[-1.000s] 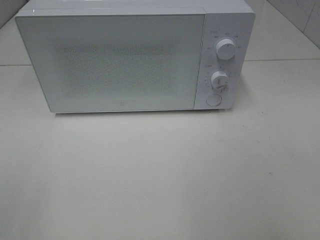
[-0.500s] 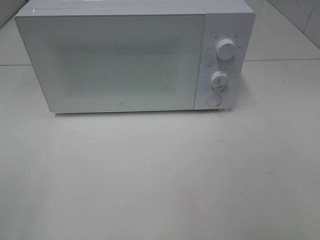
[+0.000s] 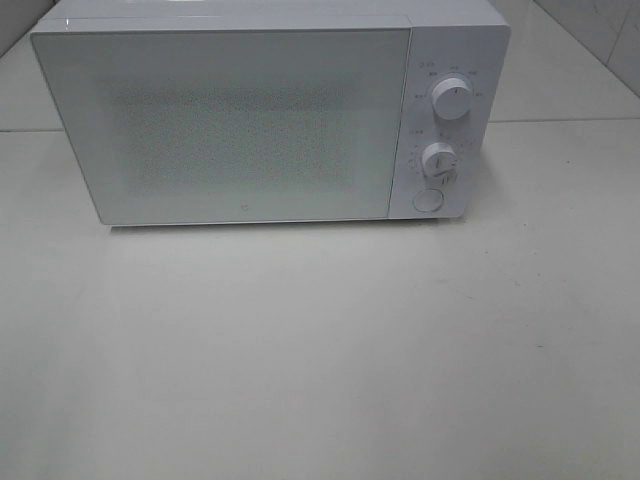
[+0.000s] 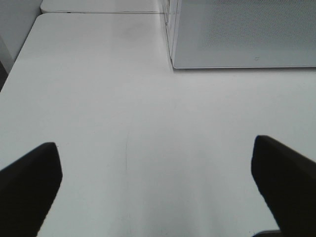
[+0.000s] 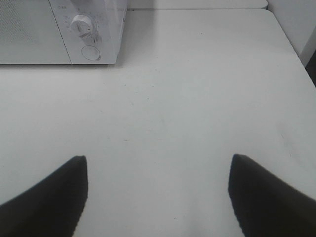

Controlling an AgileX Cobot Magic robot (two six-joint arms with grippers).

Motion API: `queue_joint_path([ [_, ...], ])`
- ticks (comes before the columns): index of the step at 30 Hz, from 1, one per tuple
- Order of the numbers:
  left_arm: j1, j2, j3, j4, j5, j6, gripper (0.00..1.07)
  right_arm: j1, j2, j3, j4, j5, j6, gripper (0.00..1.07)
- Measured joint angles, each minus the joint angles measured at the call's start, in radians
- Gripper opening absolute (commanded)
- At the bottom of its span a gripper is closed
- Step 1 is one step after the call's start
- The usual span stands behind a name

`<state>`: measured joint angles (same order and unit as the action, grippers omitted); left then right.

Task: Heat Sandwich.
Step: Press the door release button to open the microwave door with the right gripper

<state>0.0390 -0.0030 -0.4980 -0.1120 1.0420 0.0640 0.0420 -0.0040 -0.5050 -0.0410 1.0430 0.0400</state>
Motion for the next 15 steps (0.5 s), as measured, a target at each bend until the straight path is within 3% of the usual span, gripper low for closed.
queue_joint_path([
  [15, 0.0, 0.0, 0.0, 0.0, 0.0, 0.0, 1.01, 0.0, 0.077, -0.042, 0.0, -0.108, 0.0, 0.76],
])
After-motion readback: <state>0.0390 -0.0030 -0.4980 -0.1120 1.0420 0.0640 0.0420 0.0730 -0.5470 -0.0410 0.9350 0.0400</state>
